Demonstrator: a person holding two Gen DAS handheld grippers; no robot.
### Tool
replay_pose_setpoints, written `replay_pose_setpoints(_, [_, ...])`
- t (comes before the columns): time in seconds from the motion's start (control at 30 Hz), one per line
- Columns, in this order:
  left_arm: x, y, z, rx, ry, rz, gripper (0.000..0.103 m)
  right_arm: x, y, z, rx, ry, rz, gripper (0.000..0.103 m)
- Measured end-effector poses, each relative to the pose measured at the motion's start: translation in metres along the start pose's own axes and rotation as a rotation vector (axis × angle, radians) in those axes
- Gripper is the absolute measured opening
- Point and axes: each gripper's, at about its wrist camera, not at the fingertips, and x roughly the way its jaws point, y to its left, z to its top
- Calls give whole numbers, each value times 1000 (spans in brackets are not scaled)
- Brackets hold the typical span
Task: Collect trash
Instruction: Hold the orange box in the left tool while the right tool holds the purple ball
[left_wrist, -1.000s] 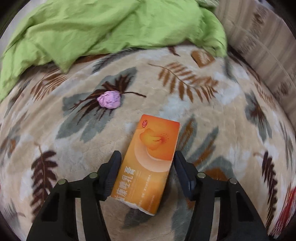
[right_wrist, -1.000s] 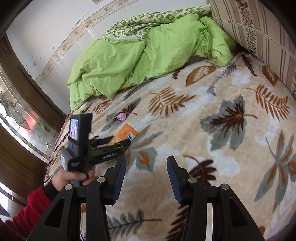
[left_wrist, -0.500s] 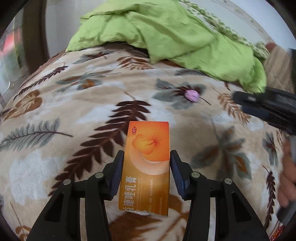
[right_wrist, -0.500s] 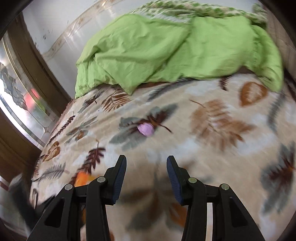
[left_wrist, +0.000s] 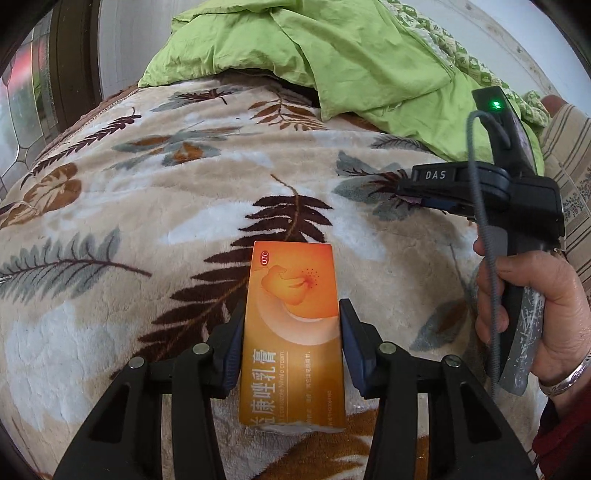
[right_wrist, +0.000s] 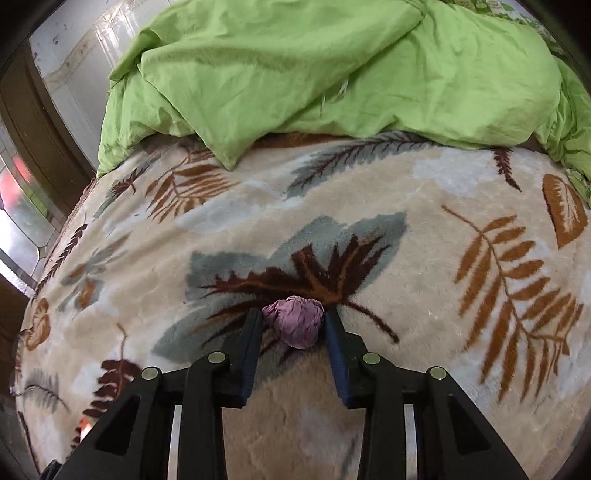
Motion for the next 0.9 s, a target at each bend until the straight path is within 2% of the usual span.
replay_pose_setpoints(0.1, [-1, 1, 0, 0, -6, -2, 45, -11, 3, -5, 0, -17, 1, 33])
replay_pose_setpoints(0.27, [-8, -3, -3, 13, -30, 3, 45, -65, 12, -33, -29, -67, 26, 33])
replay_pose_setpoints(0.37, [-18, -8, -8, 39, -58, 7, 45, -105, 12, -64, -27, -88, 45, 33])
replay_pose_setpoints(0.57, [-44, -24, -25, 67, -67, -6, 45, -175, -1, -126, 28, -107, 63, 33])
replay_pose_setpoints(0.9, [-120, -51, -90, 223, -91, -43, 45, -269, -9, -211, 62, -141, 79, 33])
